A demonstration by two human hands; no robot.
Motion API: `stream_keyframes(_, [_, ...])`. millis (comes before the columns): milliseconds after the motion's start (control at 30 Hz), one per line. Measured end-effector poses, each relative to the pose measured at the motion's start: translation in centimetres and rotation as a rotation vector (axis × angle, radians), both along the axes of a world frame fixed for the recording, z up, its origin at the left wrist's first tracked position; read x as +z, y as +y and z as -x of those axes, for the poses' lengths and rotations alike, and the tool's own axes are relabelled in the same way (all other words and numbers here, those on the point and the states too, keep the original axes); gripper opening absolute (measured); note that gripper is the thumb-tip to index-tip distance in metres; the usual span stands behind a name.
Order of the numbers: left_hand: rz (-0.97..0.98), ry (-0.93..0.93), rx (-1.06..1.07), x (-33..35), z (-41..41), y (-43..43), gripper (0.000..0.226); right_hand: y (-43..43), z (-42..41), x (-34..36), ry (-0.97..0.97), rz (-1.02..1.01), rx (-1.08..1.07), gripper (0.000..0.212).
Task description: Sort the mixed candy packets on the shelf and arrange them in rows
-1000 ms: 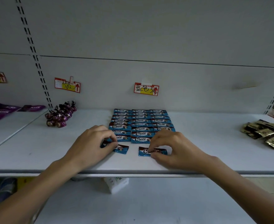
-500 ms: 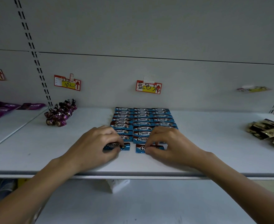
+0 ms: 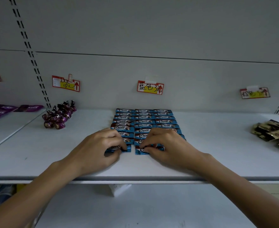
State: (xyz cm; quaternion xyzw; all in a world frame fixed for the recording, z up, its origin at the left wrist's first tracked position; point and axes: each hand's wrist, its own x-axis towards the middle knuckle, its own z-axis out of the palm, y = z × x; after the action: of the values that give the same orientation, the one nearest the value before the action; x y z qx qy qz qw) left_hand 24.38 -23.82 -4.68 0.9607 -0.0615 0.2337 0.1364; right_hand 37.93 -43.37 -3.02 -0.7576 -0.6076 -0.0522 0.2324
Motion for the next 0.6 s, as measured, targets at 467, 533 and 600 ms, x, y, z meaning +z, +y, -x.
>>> stream_keyframes(467, [0.033,-0.013,-0.028,-0.05,-0.39,-0.45,0.026,-0.13,-0.09,-0.1,-0.014,-0.028,0.007,0.02])
stream_keyframes(533, [0.036,-0.016,-0.027,0.1,-0.4,-0.6,0.025,-0.14,-0.13,-0.1,-0.014,-0.032,0.012,0.021])
stream_keyframes(600, [0.034,-0.019,-0.032,0.38,-0.51,-0.84,0.025,-0.12,-0.26,-0.01,-0.022,-0.048,0.006,0.023])
